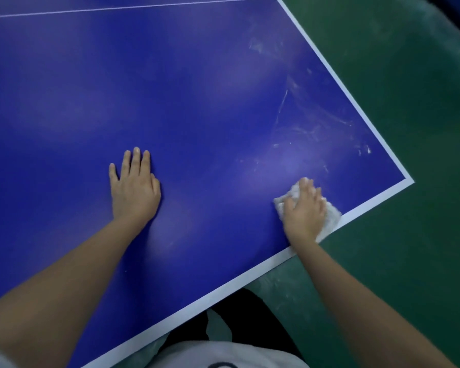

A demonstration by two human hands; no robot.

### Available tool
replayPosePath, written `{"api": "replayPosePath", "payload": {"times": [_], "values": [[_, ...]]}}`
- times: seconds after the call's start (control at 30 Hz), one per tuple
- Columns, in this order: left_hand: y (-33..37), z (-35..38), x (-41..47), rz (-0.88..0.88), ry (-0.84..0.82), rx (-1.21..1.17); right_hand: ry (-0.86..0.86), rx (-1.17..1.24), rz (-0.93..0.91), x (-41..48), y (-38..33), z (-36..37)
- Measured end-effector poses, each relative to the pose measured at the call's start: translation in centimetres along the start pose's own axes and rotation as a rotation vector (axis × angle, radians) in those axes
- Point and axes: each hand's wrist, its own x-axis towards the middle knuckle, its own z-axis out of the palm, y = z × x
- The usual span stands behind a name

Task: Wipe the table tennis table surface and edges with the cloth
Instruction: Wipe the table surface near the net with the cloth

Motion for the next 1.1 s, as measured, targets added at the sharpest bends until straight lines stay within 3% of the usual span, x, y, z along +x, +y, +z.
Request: {"api": "replayPosePath", "payload": {"times": [0.1,0.23,0.3,0.37,0.57,0.67,0.73,0.87,0.9,0.97,1.1], "values": [[0.1,-0.1,0.0,-0.005,0.001,0.009,-0.049,-0.111,-0.433,-4.2,-5.8,1.3],[0.0,0.0,0.2,-0.01,0.031,-0.016,-0.336,-0.092,-1.177,-7.3,-9.2,2.5],[0.1,0.0,0.4,-0.049,0.058,-0.043,-0.41,-0.09,-1.379,-4.2,-8.2,2.3],[0.6,-0.1,1.2,-0.092,0.095,-0.051,-0.399,-0.101,-1.368,0.8,-6.7,1.5],[6.6,0.5,5.8,-0.22,0.131,-0.043,-0.233,-0.045,-0.789,21.0,-1.7,-1.1],[10.6,1.2,9.8,-0.224,0.138,-0.044,-0.147,-0.063,-0.614,25.1,-2.3,-0.9],[13.1,1.7,12.8,-0.226,0.141,-0.046,-0.105,-0.095,-0.729,24.1,-3.6,-0.3],[17.4,2.6,18.8,-0.244,0.112,-0.065,-0.295,-0.117,-1.531,21.2,-5.0,0.3],[18.2,2.8,20.2,-0.257,0.103,-0.068,-0.37,-0.11,-1.656,22.2,-5.3,0.5],[19.2,3.2,22.2,-0.299,0.09,-0.062,-0.435,-0.115,-1.707,26.2,-6.4,0.6],[19.4,3.8,23.2,-0.356,0.09,-0.003,-0.322,-0.077,-1.417,37.8,-10.3,-0.2]]}}
